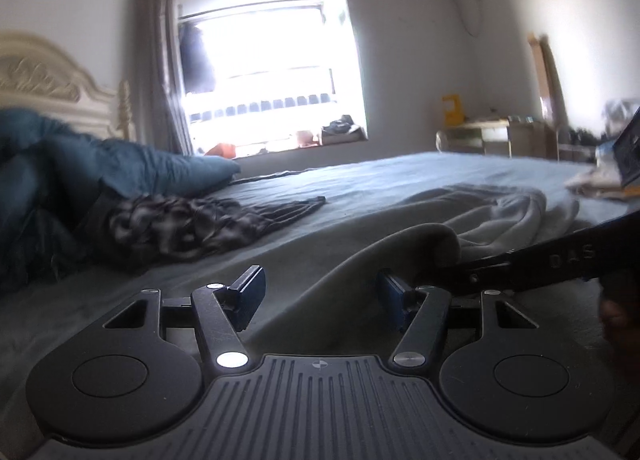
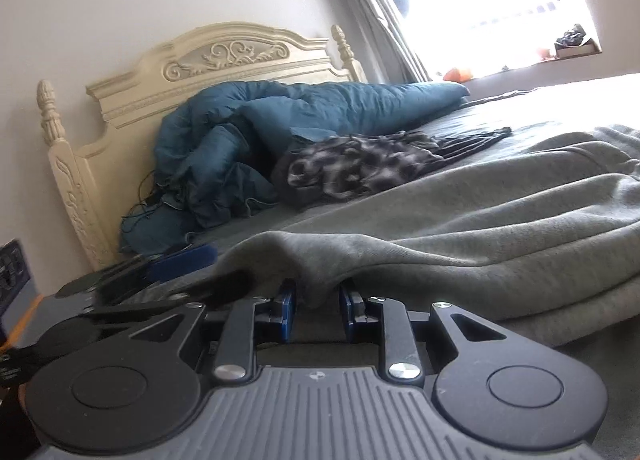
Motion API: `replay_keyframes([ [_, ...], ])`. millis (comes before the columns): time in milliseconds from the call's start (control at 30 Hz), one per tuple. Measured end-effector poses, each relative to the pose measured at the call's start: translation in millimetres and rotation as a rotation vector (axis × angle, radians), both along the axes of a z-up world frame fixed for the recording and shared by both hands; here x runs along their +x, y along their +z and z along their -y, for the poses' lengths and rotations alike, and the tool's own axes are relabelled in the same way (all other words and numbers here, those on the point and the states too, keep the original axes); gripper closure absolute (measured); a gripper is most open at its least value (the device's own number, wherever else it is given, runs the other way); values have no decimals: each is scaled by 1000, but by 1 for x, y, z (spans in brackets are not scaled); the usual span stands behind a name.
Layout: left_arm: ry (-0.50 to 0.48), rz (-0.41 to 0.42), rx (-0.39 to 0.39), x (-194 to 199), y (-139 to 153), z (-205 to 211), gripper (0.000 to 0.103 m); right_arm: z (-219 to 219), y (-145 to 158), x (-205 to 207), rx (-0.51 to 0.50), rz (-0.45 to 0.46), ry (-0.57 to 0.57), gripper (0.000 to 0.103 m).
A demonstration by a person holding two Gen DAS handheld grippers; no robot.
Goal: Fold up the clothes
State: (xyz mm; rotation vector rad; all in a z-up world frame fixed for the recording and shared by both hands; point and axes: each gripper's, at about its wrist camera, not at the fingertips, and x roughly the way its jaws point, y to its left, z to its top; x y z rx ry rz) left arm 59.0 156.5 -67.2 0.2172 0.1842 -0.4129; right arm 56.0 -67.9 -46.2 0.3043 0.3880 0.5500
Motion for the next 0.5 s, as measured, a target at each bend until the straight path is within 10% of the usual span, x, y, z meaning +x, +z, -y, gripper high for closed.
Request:
replay_keyframes([
  [300, -77, -112, -153, 28, -4, -5, 89, -4, 5, -12, -122, 116, 39, 75],
  [500, -114, -95, -250, 23, 3, -14, 95, -43, -4, -38, -540, 337, 89, 76],
])
